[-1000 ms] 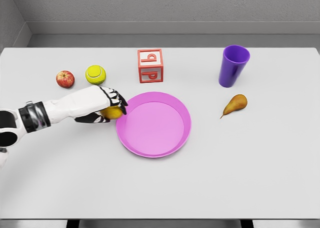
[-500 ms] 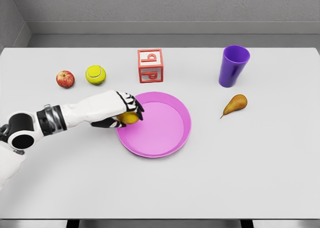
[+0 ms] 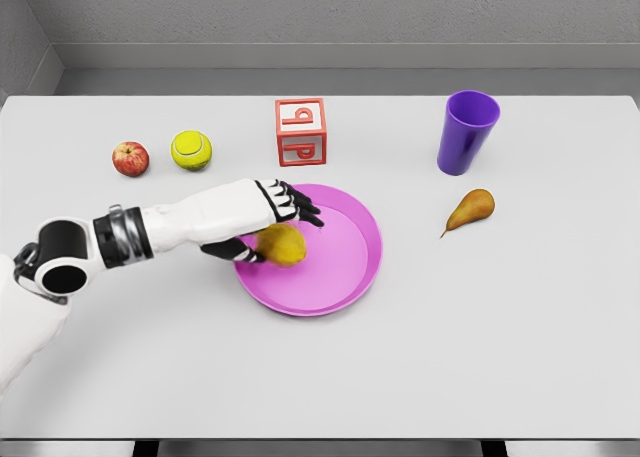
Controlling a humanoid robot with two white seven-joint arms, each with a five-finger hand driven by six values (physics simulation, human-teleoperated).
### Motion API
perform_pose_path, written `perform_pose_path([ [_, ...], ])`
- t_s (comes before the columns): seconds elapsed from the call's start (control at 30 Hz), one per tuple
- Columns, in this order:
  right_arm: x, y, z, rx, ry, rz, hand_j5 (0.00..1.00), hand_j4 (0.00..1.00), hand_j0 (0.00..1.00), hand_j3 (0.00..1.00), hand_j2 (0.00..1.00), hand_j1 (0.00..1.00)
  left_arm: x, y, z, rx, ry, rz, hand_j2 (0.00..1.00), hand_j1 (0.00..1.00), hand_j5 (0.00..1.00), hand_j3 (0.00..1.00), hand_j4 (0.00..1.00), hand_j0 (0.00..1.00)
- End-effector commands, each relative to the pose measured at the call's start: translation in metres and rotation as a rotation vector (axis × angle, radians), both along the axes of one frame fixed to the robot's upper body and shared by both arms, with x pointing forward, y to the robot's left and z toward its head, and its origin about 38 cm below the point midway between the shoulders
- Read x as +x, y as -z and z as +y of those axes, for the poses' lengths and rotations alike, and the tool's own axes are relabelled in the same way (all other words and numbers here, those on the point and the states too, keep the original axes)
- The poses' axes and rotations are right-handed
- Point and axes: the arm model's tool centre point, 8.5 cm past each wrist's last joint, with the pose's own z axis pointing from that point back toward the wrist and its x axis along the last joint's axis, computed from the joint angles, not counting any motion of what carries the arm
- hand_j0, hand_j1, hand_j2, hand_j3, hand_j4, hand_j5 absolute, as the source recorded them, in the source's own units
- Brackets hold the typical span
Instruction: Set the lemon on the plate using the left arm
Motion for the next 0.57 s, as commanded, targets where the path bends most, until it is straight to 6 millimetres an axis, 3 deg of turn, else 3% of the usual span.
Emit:
perform_pose_path([
  [0.0, 0.0, 0.0, 0.0, 0.0, 0.0, 0.0, 1.0, 1.0, 1.0, 1.0, 1.0, 1.0, 0.003, -0.007, 0.004, -0.008, -0.011, -0.012, 1.0, 1.0, 1.0, 1.0, 1.0, 1.0],
  [0.03, 0.0, 0.0, 0.0, 0.0, 0.001, 0.0, 1.0, 1.0, 1.0, 1.0, 1.0, 1.0, 0.008, -0.017, 0.01, -0.001, -0.023, -0.039, 1.0, 1.0, 1.0, 1.0, 1.0, 1.0],
  [0.13, 0.0, 0.0, 0.0, 0.0, 0.001, 0.0, 1.0, 1.0, 1.0, 1.0, 1.0, 1.0, 0.018, -0.045, 0.062, 0.011, -0.147, -0.106, 1.0, 1.0, 1.0, 1.0, 1.0, 1.0],
  [0.2, 0.0, 0.0, 0.0, 0.0, 0.001, 0.0, 1.0, 1.0, 1.0, 1.0, 1.0, 1.0, 0.021, -0.051, 0.086, 0.017, -0.207, -0.118, 1.0, 1.0, 1.0, 1.0, 1.0, 1.0],
  [0.37, 0.0, 0.0, 0.0, 0.0, 0.001, 0.0, 1.0, 1.0, 1.0, 1.0, 1.0, 1.0, 0.024, -0.028, 0.132, 0.02, -0.338, -0.042, 1.0, 1.0, 1.0, 1.0, 1.0, 1.0],
  [0.47, 0.0, 0.0, 0.0, 0.001, 0.0, 0.0, 1.0, 1.0, 1.0, 1.0, 1.0, 1.0, 0.033, -0.001, 0.178, 0.015, -0.475, 0.054, 1.0, 1.0, 1.0, 1.0, 1.0, 1.0],
  [0.53, 0.0, 0.0, 0.0, 0.0, 0.0, 0.0, 1.0, 1.0, 1.0, 1.0, 1.0, 1.0, 0.033, -0.001, 0.184, 0.022, -0.487, 0.057, 1.0, 1.0, 1.0, 1.0, 1.0, 1.0],
])
